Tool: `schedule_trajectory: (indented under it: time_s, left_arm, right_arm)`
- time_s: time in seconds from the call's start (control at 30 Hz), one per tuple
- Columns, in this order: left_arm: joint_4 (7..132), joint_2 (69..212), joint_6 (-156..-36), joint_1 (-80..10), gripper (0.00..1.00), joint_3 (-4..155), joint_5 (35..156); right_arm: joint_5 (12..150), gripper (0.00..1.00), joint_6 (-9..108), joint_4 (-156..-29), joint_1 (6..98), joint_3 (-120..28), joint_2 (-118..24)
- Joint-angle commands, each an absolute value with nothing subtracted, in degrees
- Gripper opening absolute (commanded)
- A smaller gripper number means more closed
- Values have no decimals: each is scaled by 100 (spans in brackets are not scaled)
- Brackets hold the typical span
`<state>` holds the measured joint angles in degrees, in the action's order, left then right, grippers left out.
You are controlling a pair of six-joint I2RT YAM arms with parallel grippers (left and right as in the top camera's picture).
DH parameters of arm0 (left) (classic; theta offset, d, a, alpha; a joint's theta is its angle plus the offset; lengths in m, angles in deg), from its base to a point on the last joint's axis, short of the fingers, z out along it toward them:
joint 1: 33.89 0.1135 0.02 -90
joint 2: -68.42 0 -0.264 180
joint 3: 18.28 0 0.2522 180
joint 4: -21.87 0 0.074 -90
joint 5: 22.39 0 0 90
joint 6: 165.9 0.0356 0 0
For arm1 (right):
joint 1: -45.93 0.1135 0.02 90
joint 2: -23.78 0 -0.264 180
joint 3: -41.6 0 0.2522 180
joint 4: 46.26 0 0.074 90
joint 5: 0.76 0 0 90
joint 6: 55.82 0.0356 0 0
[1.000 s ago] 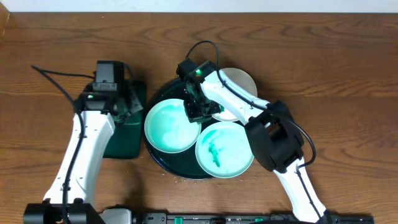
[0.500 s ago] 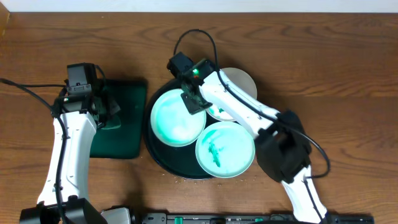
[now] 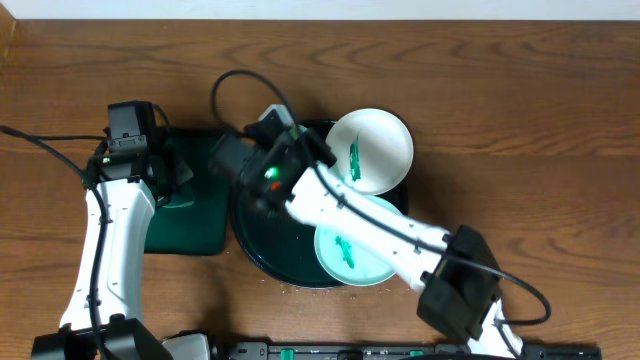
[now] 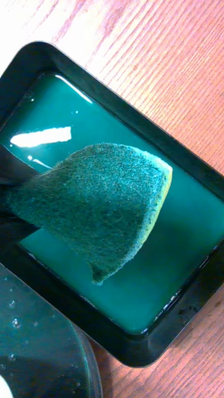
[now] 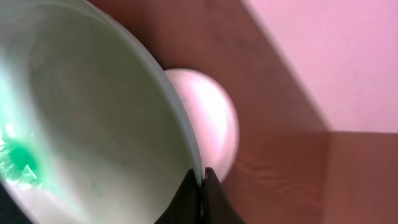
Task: Clean dirty plates on tray and stack at the side
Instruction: 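Lift the left plate off the tray with the right gripper, then carry the plate right and set it on the table beside the tray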
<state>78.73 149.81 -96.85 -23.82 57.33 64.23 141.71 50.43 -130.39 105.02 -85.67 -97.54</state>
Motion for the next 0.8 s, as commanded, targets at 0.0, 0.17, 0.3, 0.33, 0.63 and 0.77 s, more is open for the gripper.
schedule_trajectory:
  time_s: [0.0, 0.17, 0.3, 0.33, 0.63, 0.77]
  left_arm:
    - [7866, 15005, -9698, -2360, 8, 5848, 6395]
    - [7866, 15005, -9698, -2360, 7, 5848, 6395]
    - [7866, 15005, -9698, -2360, 7, 5848, 6397]
    - [7866, 15005, -9698, -2360, 7, 5848, 6397]
    - [8023, 15005, -9700, -2373, 7, 5789, 6611]
    - [8019, 15009, -9703, -2373, 7, 5744, 6611]
  right_arm:
    - [15908, 1, 5445, -13155, 10777, -8655, -9505]
    - [16549, 1, 5769, -13319, 10930, -8655, -9415]
    - [16297, 1, 6118, -13308, 10875, -8655, -9385]
    - [15928, 1, 6114, -13284, 10819, -8655, -9385]
    - [10370, 1, 4975, -12836, 9258, -8891, -9363]
    - [8512, 1, 4864, -12891, 8124, -9286, -9275]
